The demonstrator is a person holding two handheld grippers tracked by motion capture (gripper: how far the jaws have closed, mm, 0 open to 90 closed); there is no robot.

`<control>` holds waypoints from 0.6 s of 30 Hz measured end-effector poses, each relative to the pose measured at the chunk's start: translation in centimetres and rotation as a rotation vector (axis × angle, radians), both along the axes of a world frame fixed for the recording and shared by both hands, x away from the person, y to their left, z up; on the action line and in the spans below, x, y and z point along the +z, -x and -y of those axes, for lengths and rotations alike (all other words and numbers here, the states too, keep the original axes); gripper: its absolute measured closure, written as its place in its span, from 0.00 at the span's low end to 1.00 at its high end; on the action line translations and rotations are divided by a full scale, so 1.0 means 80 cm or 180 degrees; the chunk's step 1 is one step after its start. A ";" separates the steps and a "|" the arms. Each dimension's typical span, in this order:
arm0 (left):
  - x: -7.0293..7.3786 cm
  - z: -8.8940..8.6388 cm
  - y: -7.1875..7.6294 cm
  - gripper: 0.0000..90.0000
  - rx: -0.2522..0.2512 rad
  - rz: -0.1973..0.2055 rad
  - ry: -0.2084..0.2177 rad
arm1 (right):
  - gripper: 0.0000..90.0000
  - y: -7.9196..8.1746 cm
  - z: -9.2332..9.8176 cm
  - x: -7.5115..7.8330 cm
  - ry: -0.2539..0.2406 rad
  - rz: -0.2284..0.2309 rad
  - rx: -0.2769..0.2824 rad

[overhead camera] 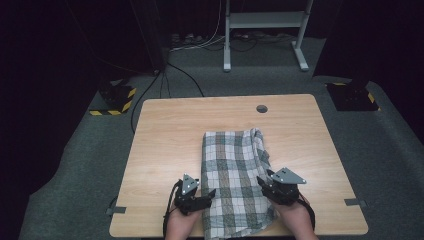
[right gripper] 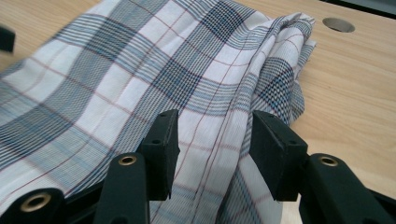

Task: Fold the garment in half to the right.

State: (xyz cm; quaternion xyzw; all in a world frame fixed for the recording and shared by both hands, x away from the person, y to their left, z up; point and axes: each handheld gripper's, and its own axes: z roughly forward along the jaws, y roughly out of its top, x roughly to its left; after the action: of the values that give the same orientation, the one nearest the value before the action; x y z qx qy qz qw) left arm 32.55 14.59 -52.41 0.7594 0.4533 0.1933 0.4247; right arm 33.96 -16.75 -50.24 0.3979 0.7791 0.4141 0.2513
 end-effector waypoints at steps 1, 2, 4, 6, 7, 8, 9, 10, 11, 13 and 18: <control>0.002 -0.003 -0.010 0.26 0.0012 -0.0022 0.0014 | 0.57 -0.006 -0.001 -0.002 0.0021 0.0005 0.0003; 0.004 -0.005 -0.019 0.26 0.0040 -0.0037 0.0057 | 0.57 -0.013 -0.003 -0.005 0.0053 0.0000 0.0006; 0.005 -0.006 -0.036 0.27 0.0066 -0.0107 0.0086 | 0.57 -0.025 -0.005 -0.011 0.0108 -0.0050 0.0004; 0.001 -0.004 -0.049 0.27 0.0082 -0.0167 0.0009 | 0.57 -0.035 -0.007 -0.022 0.0141 -0.0172 0.0022; -0.001 -0.003 -0.054 0.27 0.0080 -0.0199 -0.0003 | 0.57 -0.040 -0.007 -0.028 0.0162 -0.0231 0.0027; -0.004 -0.003 -0.058 0.27 0.0078 -0.0223 -0.0012 | 0.57 -0.044 -0.006 -0.034 0.0189 -0.0284 0.0019; -0.006 -0.002 -0.061 0.27 0.0081 -0.0240 -0.0030 | 0.57 -0.047 -0.005 -0.037 0.0201 -0.0309 0.0021; -0.009 -0.002 -0.063 0.27 0.0082 -0.0257 -0.0052 | 0.57 -0.049 -0.004 -0.040 0.0183 -0.0327 0.0012; -0.012 -0.002 -0.064 0.27 0.0078 -0.0270 -0.0078 | 0.57 -0.050 -0.002 -0.041 0.0149 -0.0347 -0.0002; -0.018 -0.005 -0.066 0.28 0.0079 -0.0298 -0.0051 | 0.56 -0.051 0.004 -0.043 0.0099 -0.0376 -0.0038; -0.010 -0.004 -0.066 0.28 0.0027 -0.0258 -0.0081 | 0.56 -0.049 0.021 -0.044 -0.0028 -0.0454 -0.0110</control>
State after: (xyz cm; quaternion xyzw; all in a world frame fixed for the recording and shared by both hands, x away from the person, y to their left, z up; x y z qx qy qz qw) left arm 37.86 14.92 -53.22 0.7701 0.4709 0.1700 0.3954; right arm 37.89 -18.39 -53.72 0.4409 0.7863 0.3837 0.2005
